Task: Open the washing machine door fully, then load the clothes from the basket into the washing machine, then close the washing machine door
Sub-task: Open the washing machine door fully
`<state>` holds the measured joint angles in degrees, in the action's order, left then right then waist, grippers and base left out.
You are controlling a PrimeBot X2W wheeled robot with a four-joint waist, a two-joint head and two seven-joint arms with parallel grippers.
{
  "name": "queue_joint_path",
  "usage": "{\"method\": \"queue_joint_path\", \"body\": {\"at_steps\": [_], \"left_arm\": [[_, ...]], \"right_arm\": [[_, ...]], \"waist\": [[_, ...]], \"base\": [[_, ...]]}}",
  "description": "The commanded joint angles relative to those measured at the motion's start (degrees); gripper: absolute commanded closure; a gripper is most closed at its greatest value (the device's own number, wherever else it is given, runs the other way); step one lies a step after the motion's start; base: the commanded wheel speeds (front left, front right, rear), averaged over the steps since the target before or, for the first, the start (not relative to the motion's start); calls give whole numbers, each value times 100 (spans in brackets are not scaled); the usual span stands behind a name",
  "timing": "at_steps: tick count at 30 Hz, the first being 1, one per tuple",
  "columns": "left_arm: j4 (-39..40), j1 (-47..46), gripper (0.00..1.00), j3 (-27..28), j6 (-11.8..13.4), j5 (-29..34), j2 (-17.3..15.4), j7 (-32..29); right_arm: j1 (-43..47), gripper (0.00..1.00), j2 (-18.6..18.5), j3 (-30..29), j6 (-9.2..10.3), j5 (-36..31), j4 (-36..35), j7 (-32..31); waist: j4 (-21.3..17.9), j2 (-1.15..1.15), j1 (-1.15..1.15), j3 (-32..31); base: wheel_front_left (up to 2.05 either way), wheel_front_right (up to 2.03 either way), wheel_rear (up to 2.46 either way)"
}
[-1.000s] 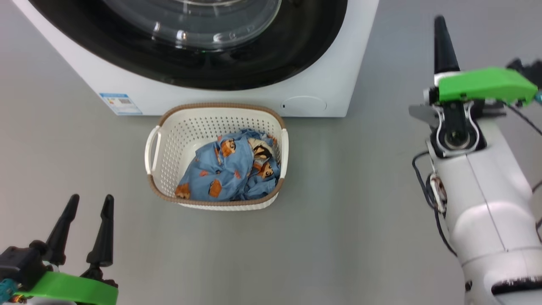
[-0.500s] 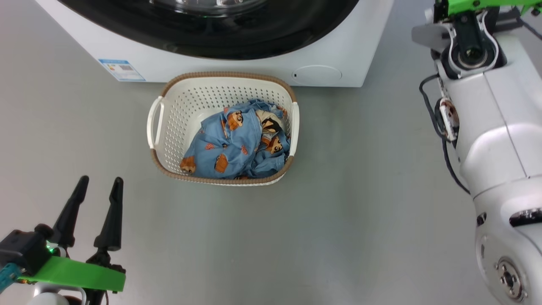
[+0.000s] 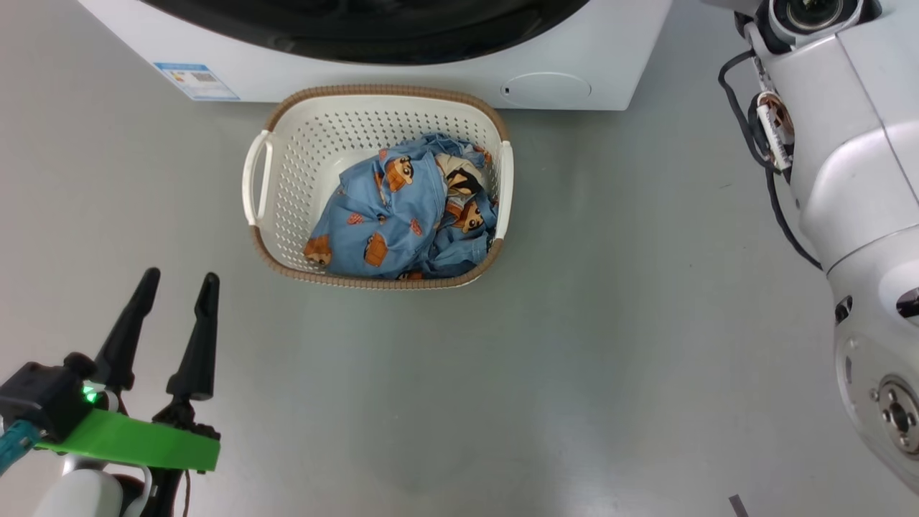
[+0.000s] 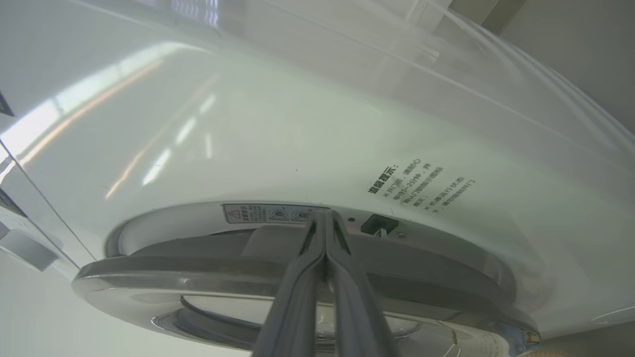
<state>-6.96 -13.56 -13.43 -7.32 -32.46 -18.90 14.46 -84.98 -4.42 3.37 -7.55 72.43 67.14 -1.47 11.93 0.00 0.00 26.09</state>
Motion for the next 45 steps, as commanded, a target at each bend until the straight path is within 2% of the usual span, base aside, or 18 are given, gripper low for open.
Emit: {"method": "queue_joint_path", "body": {"at_steps": [1, 13, 32, 39, 45], "left_arm": [[144, -179, 0, 182, -17, -81, -245, 54], [150, -361, 0, 72, -17, -178, -225, 54], [142, -493, 0, 3, -17, -274, -176, 54], [141, -521, 0, -5, -17, -294, -155, 54], [145, -523, 0, 72, -17, -293, -150, 54]], "right_arm": [[-241, 100, 155, 88, 6, 56, -75, -28], [-987, 100, 155, 685, 6, 314, 565, -102], [-1056, 100, 155, 1411, 6, 889, 680, -197], [-1137, 100, 155, 1638, 6, 1189, 680, -792], [-1224, 100, 155, 1863, 6, 1410, 681, -1060]], "waist": [[15, 0, 0, 36], [131, 0, 0, 280], [250, 0, 0, 425], [287, 0, 0, 450], [270, 0, 0, 444]], "base": [[0, 0, 0], [0, 0, 0], [0, 0, 0], [0, 0, 0], [0, 0, 0]]}}
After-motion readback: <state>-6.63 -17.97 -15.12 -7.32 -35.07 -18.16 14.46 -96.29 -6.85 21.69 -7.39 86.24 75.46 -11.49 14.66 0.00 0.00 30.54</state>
